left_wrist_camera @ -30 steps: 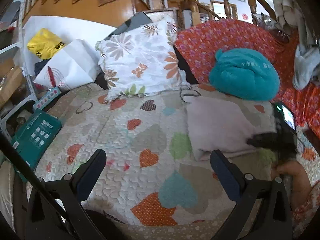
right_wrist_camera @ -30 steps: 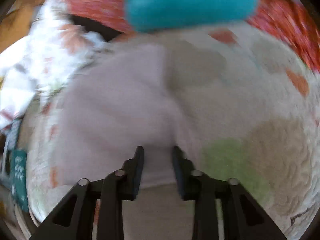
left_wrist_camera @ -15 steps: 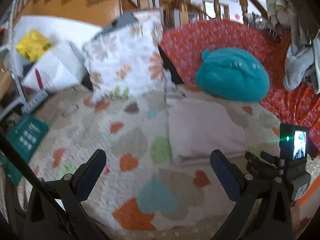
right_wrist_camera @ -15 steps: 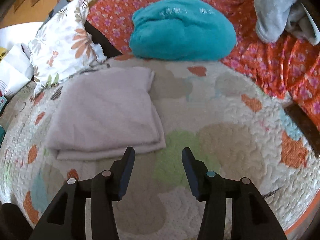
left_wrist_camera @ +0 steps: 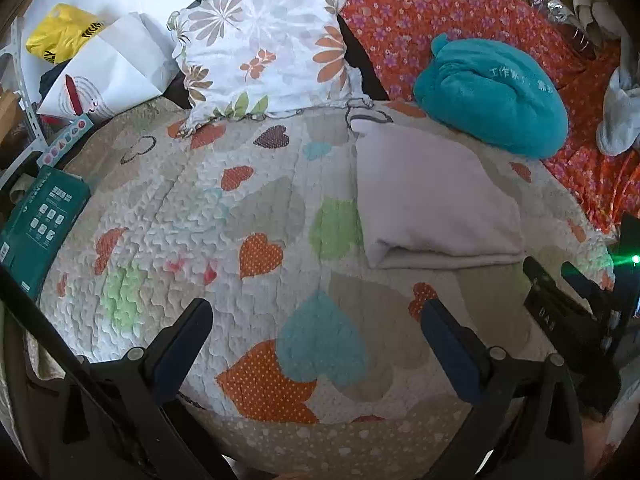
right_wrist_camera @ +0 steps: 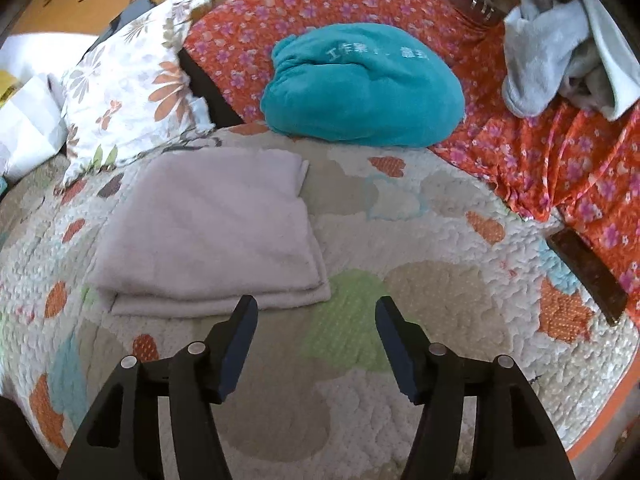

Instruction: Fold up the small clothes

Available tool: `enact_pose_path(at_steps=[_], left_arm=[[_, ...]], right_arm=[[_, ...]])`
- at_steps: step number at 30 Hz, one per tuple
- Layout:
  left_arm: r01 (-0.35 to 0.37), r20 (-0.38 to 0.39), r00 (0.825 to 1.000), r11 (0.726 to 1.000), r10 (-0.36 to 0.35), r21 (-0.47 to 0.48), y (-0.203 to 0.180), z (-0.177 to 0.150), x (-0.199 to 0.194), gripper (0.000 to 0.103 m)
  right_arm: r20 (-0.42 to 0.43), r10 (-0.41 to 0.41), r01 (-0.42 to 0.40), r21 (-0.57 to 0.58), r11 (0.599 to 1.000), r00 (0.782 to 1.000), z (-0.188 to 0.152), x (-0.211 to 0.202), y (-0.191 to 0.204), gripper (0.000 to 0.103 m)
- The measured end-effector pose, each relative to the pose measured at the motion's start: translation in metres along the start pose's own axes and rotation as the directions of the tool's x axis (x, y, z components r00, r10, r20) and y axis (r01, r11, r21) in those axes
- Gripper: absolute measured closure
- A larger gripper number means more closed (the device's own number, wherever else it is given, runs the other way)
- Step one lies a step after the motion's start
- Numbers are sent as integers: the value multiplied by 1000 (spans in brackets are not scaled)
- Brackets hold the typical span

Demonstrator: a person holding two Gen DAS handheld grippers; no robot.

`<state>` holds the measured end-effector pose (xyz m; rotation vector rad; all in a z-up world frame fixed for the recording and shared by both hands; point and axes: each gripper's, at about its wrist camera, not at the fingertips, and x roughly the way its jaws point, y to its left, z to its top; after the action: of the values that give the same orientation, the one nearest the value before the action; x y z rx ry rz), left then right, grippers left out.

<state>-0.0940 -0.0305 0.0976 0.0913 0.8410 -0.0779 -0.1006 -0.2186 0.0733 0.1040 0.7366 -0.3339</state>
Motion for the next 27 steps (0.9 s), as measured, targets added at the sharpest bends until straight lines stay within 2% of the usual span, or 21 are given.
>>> enact_pose_path(at_steps=[6,9,12,18,24,27], left_arm=[[20,-48,999,1000,-20,6,2,-9,18,0],[59,-88,994,998,-60,-14,5,-19,37,0],[51,-127,991,999,-53,-21,6,-29,57,0],[-4,-201,980,1000,7,15,4,-46,95,0],[18,-220,975,1000,-22,-19,7,-51,105,0],[45,-224,973,997,-58,-64,12,-53,109,0]], right_arm=[[-30,8,-11,-107,994,1000,-14,1,28,37],[-15,-13,11,-132,991,1000,-15,0,34,35],[-22,-29,26,-121,992,999,-15,3,31,34],[-62,-53,48,-81,996,997,-16,11,25,33],[-84,-69,65,-52,997,994,-16,18,21,33],[-98,-68,65,-34,997,993,-15,22,18,33]])
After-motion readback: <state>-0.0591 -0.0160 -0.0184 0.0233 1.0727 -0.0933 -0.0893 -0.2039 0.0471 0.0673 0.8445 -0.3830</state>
